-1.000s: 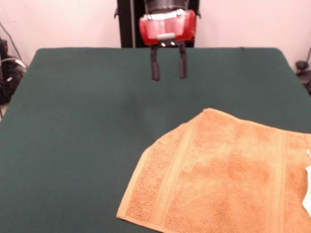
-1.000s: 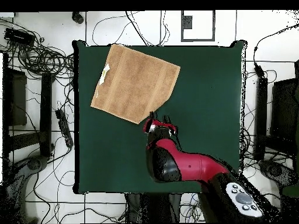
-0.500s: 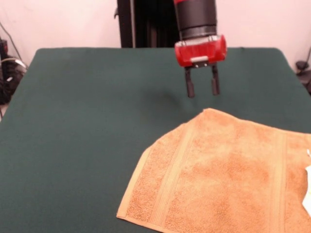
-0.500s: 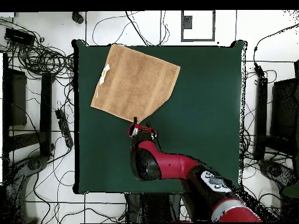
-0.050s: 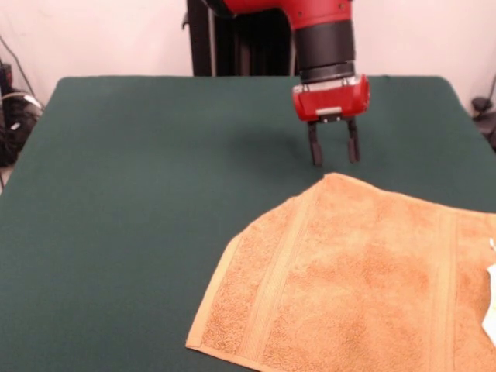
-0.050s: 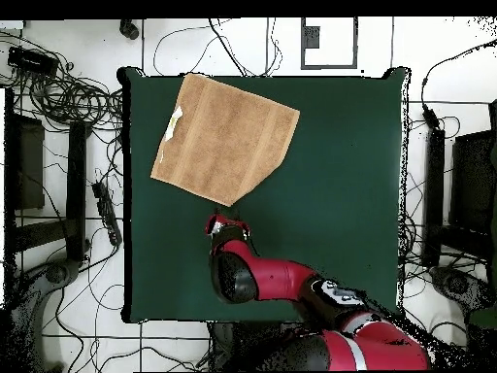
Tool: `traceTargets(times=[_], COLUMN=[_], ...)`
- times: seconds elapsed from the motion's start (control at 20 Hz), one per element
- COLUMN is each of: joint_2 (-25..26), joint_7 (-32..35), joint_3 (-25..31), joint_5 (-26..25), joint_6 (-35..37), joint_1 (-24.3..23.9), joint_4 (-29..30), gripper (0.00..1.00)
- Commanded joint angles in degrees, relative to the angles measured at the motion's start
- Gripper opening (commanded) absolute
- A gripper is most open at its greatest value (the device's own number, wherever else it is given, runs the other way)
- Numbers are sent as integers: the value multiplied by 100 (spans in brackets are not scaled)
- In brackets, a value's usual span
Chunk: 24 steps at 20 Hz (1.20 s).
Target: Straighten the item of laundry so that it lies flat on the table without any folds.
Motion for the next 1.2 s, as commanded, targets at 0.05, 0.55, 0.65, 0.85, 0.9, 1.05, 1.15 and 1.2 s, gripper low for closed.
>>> traceTargets(times=[0.05, 0.55, 0.65, 0.85, 0.9, 1.05, 1.15, 1.2], joint_2=[258, -87, -289, -776, -868, -969, -1035, -1071], joint_7=[1132, 786, 782, 688, 667, 672, 687, 695], joint_3=[281, -159, -292, -752, -827, -830, -871, -853], joint_5=[385, 860, 1094, 1629, 1698, 1725, 1749, 1748], joint_6=[-57, 766, 945, 1484, 1585, 1696, 1757, 1823], joint_1=[-8, 187, 287, 618, 667, 625, 628, 600], joint_4=[-655, -750, -688, -600, -598, -631, -663, -682], gripper=[100, 100, 100, 100, 100, 100, 100, 100])
